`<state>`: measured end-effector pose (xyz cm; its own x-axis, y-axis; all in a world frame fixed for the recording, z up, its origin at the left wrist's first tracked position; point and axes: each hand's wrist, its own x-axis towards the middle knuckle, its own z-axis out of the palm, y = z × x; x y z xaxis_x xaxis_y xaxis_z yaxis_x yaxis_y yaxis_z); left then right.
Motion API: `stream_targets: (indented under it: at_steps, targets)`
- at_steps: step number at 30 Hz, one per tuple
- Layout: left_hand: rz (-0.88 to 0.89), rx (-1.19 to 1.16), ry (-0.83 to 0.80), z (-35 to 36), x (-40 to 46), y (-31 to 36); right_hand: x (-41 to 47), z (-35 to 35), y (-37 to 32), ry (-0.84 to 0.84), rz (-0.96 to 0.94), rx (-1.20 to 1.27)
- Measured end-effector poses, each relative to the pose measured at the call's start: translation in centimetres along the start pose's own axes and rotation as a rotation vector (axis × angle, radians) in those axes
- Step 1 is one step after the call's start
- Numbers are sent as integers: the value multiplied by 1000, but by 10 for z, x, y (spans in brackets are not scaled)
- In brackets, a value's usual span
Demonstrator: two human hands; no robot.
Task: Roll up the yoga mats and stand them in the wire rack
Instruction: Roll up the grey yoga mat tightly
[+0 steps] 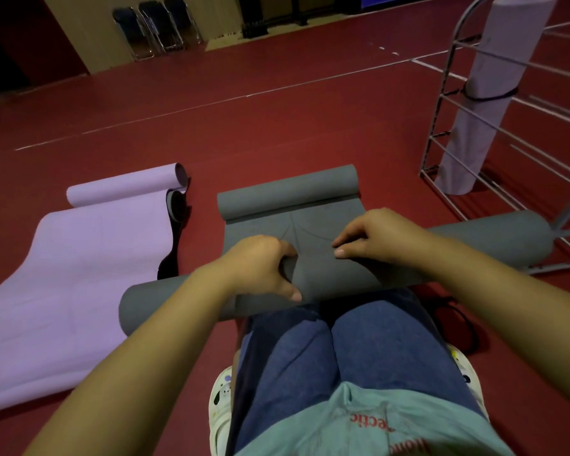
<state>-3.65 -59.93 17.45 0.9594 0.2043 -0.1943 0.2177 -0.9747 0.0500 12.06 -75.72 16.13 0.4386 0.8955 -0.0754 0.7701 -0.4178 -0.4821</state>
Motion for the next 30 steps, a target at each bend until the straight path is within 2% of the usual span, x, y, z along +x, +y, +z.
stream_targets:
  at_steps: [2, 5, 13, 16, 21, 26, 30]
  targets:
    - [2, -43, -45, -4, 8, -5, -11, 6, 0, 113, -92, -125]
    - [5, -122, -111, -9, 19, -12, -22, 15, 6, 98, -180, -153]
    - [-17, -284, -243, -18, 37, -25, -11, 22, 11, 93, -163, -216]
    - [-21, -258, -228, -18, 38, -28, -2, 16, 12, 58, -127, -212]
    - [23, -32, -106, -10, 25, -27, 10, 3, 10, -12, -91, -124]
    - [-30, -38, -52, -1, 30, -31, 26, -10, 7, -153, -58, -119]
    - [-48, -72, -118, -5, 41, -40, 29, -5, 8, -194, -70, -244]
